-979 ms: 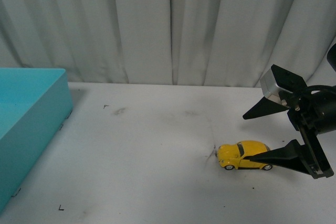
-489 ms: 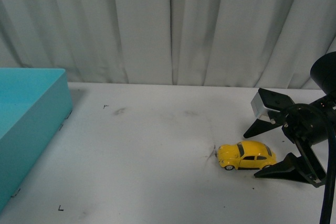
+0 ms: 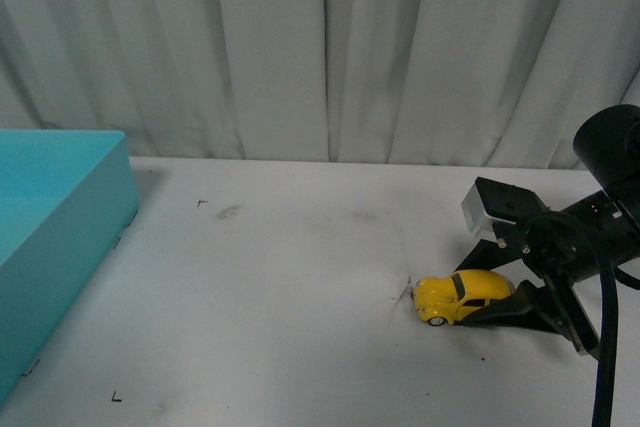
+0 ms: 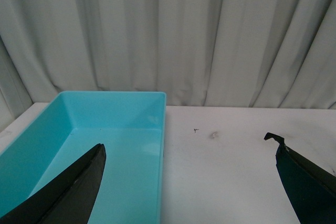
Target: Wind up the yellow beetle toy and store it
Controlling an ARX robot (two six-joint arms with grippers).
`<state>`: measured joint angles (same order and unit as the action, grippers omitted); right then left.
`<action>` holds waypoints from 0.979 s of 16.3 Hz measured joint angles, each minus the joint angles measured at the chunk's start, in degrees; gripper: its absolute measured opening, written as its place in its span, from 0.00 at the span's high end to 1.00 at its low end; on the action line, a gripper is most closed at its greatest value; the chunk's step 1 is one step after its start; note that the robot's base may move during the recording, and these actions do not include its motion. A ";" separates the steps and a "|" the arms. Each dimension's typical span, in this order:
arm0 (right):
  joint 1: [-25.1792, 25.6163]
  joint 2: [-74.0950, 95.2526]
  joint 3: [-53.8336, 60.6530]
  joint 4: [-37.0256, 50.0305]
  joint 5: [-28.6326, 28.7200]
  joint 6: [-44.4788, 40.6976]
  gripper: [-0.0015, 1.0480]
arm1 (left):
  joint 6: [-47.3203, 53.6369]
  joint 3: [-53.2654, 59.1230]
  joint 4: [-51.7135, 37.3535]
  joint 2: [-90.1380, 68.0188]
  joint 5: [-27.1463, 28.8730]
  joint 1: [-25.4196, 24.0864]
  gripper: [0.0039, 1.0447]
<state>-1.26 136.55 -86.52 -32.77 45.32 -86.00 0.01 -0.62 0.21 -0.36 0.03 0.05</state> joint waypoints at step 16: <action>8.31 -2.16 7.54 -2.43 3.87 -9.31 0.61 | 0.00 0.00 0.00 0.00 0.00 0.00 0.06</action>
<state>7.05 134.39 -78.98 -35.20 49.19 -95.31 0.01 -0.62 0.21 -0.36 0.03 0.05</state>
